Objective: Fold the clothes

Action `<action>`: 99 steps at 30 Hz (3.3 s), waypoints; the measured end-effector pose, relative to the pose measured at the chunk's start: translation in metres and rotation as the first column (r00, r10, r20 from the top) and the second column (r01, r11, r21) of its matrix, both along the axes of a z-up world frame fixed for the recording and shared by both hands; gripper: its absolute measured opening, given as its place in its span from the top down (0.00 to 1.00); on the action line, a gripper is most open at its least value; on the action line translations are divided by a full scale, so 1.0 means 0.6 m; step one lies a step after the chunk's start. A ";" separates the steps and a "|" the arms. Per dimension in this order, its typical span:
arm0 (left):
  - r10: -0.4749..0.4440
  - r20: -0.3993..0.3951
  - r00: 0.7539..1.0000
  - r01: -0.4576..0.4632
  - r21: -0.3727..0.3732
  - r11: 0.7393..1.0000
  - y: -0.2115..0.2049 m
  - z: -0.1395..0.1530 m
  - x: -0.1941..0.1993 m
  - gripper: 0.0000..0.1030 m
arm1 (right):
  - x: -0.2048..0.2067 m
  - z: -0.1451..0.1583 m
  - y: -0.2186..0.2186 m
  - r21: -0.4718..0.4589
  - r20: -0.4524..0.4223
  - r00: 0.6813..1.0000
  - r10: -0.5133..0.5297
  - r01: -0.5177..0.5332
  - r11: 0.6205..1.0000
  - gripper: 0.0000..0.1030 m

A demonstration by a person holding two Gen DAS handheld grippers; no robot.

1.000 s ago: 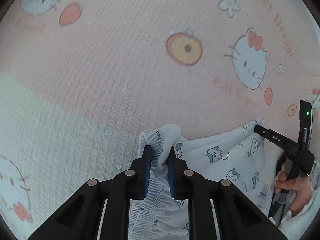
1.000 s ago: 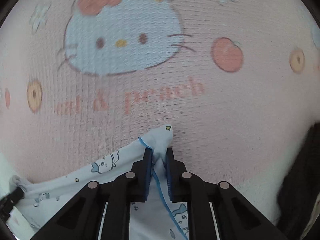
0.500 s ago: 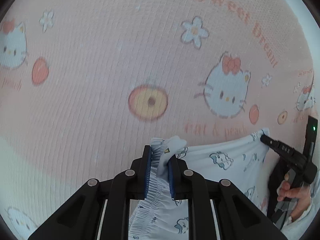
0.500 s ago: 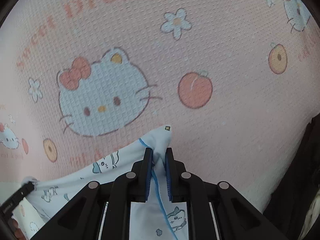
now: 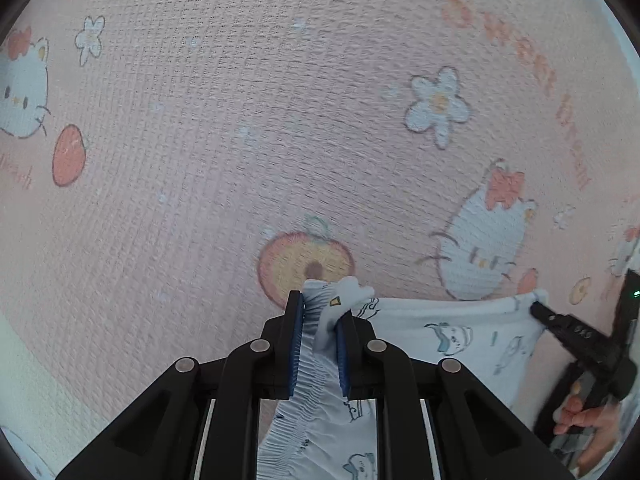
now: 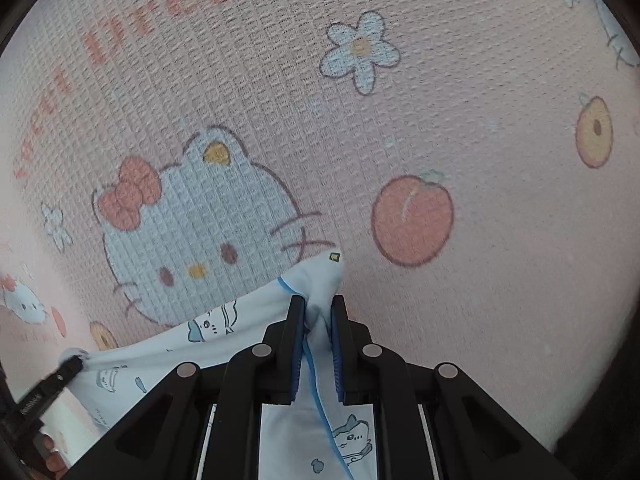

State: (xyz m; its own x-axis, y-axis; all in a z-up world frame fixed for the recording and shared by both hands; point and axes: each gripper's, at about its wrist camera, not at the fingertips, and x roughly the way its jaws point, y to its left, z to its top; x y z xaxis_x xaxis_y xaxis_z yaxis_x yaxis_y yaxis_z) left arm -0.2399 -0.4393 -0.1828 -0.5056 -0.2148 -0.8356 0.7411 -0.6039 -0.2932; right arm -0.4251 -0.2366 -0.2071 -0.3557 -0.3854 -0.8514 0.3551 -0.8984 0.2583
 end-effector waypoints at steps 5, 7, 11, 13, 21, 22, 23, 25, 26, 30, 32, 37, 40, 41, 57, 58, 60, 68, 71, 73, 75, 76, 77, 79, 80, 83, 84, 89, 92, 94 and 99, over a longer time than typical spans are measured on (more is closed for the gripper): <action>0.089 -0.001 0.996 -0.088 0.064 0.994 -0.044 -0.030 0.011 0.88 | -0.029 -0.018 0.002 0.091 -0.026 0.999 -0.029 0.032 0.995 0.90; 0.165 -0.043 0.985 -0.151 0.233 0.961 -0.073 -0.061 0.031 0.87 | -0.040 -0.026 0.023 0.061 0.016 0.998 -0.060 0.059 0.996 0.90; 0.301 -0.145 0.942 -0.226 0.389 0.893 -0.098 -0.075 0.083 0.60 | -0.028 -0.018 0.062 -0.071 0.077 0.997 -0.027 0.032 0.997 0.84; 0.319 -0.196 0.927 -0.231 0.373 0.899 -0.098 -0.058 0.103 0.42 | -0.012 -0.005 0.064 -0.063 0.058 0.998 0.020 -0.016 0.998 0.53; 0.213 -0.174 0.961 -0.158 0.288 0.945 -0.087 0.009 0.139 0.42 | 0.062 0.054 0.056 -0.010 0.039 0.993 0.111 -0.111 0.994 0.49; 0.200 -0.169 0.965 -0.149 0.275 0.950 -0.082 0.018 0.145 0.42 | 0.070 0.060 0.057 -0.015 0.040 0.993 0.110 -0.109 0.994 0.49; 0.187 -0.165 0.968 -0.140 0.261 0.955 -0.077 0.026 0.151 0.42 | 0.080 0.069 0.062 -0.021 0.042 0.993 0.111 -0.110 0.994 0.49; 0.176 -0.162 0.971 -0.133 0.248 0.960 -0.067 0.041 0.169 0.42 | 0.106 0.093 0.076 -0.025 0.047 0.992 0.118 -0.117 0.993 0.49; 0.173 -0.167 0.971 -0.128 0.252 0.959 -0.062 0.047 0.175 0.42 | 0.118 0.104 0.081 -0.018 0.044 0.992 0.120 -0.119 0.993 0.49; 0.164 -0.179 0.970 -0.114 0.260 0.959 -0.022 0.072 0.186 0.42 | 0.174 0.137 0.109 -0.027 0.032 0.992 0.124 -0.123 0.992 0.49; 0.157 -0.188 0.969 -0.106 0.259 0.960 -0.007 0.077 0.204 0.42 | 0.198 0.142 0.137 -0.041 0.016 0.992 0.125 -0.124 0.991 0.48; 0.138 -0.194 0.971 -0.085 0.258 0.962 0.040 0.076 0.263 0.42 | 0.261 0.151 0.215 -0.071 -0.001 0.991 0.132 -0.132 0.989 0.48; 0.131 -0.204 0.970 -0.076 0.257 0.963 0.073 0.084 0.307 0.42 | 0.302 0.146 0.244 -0.090 0.006 0.990 0.139 -0.138 0.986 0.48; 0.134 -0.205 0.970 -0.079 0.256 0.963 0.084 0.085 0.322 0.42 | 0.314 0.143 0.251 -0.098 0.011 0.990 0.143 -0.141 0.985 0.48; -0.046 -0.141 0.989 0.075 0.207 0.975 0.258 0.095 0.384 0.42 | 0.473 0.102 0.420 -0.365 0.112 0.994 -0.016 0.056 0.929 0.35; -0.086 -0.123 0.989 0.109 0.194 0.975 0.269 0.093 0.376 0.42 | 0.478 0.096 0.427 -0.383 0.131 0.991 -0.031 0.080 0.920 0.35; -0.166 -0.093 0.982 0.179 0.166 0.970 0.292 0.092 0.363 0.42 | 0.488 0.085 0.439 -0.414 0.164 0.984 -0.063 0.127 0.901 0.35; -0.352 0.041 0.935 0.352 0.024 0.936 0.367 0.085 0.333 0.42 | 0.532 0.041 0.475 -0.443 0.236 0.962 -0.136 0.231 0.867 0.35; -0.389 0.077 0.918 0.388 0.032 0.921 0.383 0.067 0.322 0.42 | 0.537 0.027 0.472 -0.403 0.262 0.956 -0.129 0.230 0.886 0.35; -0.403 0.088 0.911 0.402 0.033 0.915 0.392 0.060 0.320 0.42 | 0.533 0.018 0.469 -0.394 0.278 0.952 -0.129 0.235 0.889 0.35; -0.414 0.092 0.906 0.412 0.035 0.910 0.397 0.052 0.316 0.42 | 0.525 0.006 0.472 -0.420 0.316 0.939 -0.136 0.267 0.868 0.35; -0.416 0.095 0.904 0.414 0.039 0.909 0.398 0.048 0.315 0.42 | 0.522 -0.002 0.474 -0.438 0.341 0.929 -0.143 0.292 0.851 0.35; -0.418 0.098 0.903 0.416 0.042 0.908 0.399 0.043 0.314 0.42 | 0.518 -0.010 0.475 -0.445 0.362 0.919 -0.154 0.316 0.838 0.35; -0.412 0.099 0.906 0.409 0.056 0.911 0.393 0.033 0.314 0.42 | 0.511 -0.022 0.474 -0.438 0.381 0.907 -0.177 0.346 0.830 0.35; -0.409 0.099 0.907 0.404 0.063 0.912 0.390 0.028 0.314 0.42 | 0.508 -0.027 0.472 -0.433 0.386 0.904 -0.186 0.356 0.828 0.35; -0.388 0.087 0.918 0.381 0.086 0.921 0.372 0.020 0.322 0.42 | 0.497 -0.037 0.467 -0.443 0.399 0.898 -0.186 0.366 0.819 0.35; -0.381 0.079 0.921 0.374 0.091 0.923 0.367 0.020 0.325 0.42 | 0.494 -0.038 0.468 -0.450 0.396 0.899 -0.185 0.366 0.814 0.35; -0.358 0.074 0.931 0.353 0.069 0.933 0.348 0.018 0.334 0.42 | 0.481 -0.041 0.473 -0.494 0.410 0.892 -0.190 0.393 0.776 0.35; -0.384 0.114 0.916 0.384 0.029 0.923 0.351 0.010 0.331 0.42 | 0.473 -0.048 0.472 -0.493 0.427 0.883 -0.196 0.410 0.767 0.35; -0.400 0.124 0.908 0.399 0.030 0.916 0.351 0.002 0.331 0.42 | 0.468 -0.053 0.465 -0.477 0.436 0.879 -0.193 0.407 0.779 0.35; -0.427 0.161 0.890 0.430 0.012 0.903 0.355 -0.015 0.329 0.42 | 0.463 -0.060 0.443 -0.398 0.441 0.880 -0.175 0.366 0.841 0.35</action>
State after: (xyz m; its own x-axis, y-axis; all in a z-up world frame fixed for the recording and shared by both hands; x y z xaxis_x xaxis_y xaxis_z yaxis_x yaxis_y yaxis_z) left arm -0.0426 -0.2266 -0.1917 -0.4170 -0.0271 -0.9085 0.4437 -0.8784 -0.1775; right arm -0.1473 0.0295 -0.2430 -0.1976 -0.6978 -0.6885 -0.0945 -0.6855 0.7219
